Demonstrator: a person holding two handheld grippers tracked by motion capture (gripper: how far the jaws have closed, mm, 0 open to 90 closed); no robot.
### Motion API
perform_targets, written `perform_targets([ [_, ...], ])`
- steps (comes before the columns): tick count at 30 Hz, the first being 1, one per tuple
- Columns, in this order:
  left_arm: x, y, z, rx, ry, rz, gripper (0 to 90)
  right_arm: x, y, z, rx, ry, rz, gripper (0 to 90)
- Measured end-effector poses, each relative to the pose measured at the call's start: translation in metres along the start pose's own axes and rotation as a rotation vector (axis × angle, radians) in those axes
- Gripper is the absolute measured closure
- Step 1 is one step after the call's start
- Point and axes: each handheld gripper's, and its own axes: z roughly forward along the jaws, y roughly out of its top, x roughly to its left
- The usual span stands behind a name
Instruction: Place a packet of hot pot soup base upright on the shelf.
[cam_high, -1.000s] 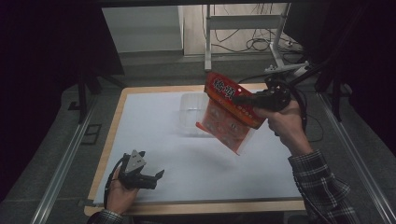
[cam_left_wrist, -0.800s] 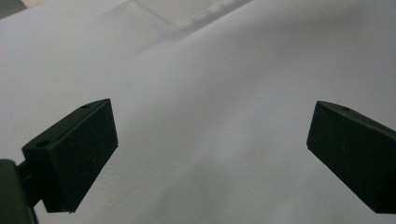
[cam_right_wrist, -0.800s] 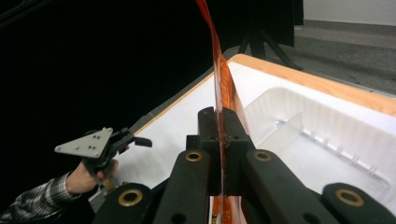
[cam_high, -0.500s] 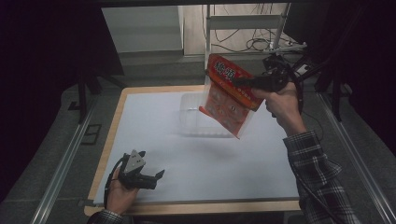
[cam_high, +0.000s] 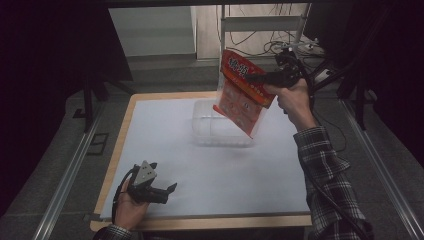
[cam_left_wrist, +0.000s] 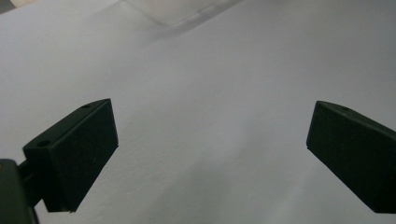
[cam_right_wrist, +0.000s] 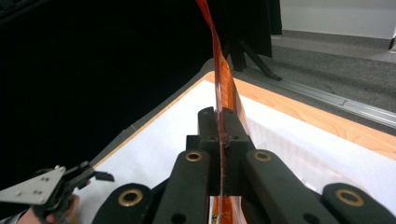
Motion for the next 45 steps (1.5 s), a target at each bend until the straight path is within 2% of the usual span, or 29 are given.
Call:
perform_targets([
  [13,0.000,0.000,0.000,0.004,-0.006,0.002,1.7,-0.031,-0.001,0.030,-0.002,-0.017,0.014,89.4],
  [24,0.000,-0.001,0.001,0.013,-0.001,0.005,1.7,-0.067,-0.023,0.057,0.068,-0.054,0.067,89.4],
  [27,0.000,-0.001,0.002,0.014,0.001,0.005,1.7,-0.075,-0.026,0.059,0.063,-0.054,0.070,89.3],
  [28,0.000,-0.001,0.002,0.016,0.001,0.005,1.7,-0.076,-0.026,0.058,0.064,-0.064,0.056,89.2],
  [31,0.000,-0.001,0.003,0.022,0.003,0.009,1.7,-0.077,-0.025,0.056,0.076,-0.139,-0.015,88.9],
  [32,-0.001,0.000,0.003,0.025,0.001,0.010,1.7,-0.078,-0.026,0.056,0.077,-0.157,-0.021,88.8],
  [35,-0.002,0.000,0.004,0.026,0.003,0.016,1.7,-0.085,-0.029,0.055,0.066,-0.194,-0.003,88.9],
  [37,-0.002,0.000,0.004,0.030,0.001,0.019,1.7,-0.089,-0.031,0.056,0.063,-0.203,0.014,88.9],
  [40,-0.002,0.000,0.005,0.031,0.001,0.021,1.7,-0.093,-0.032,0.057,0.060,-0.217,0.013,88.5],
  [41,-0.002,0.000,0.005,0.030,0.002,0.020,1.7,-0.093,-0.031,0.056,0.062,-0.225,0.008,87.2],
  [45,-0.002,0.000,0.004,0.030,0.005,0.019,1.7,-0.089,-0.029,0.055,0.060,-0.277,-0.047,67.6],
])
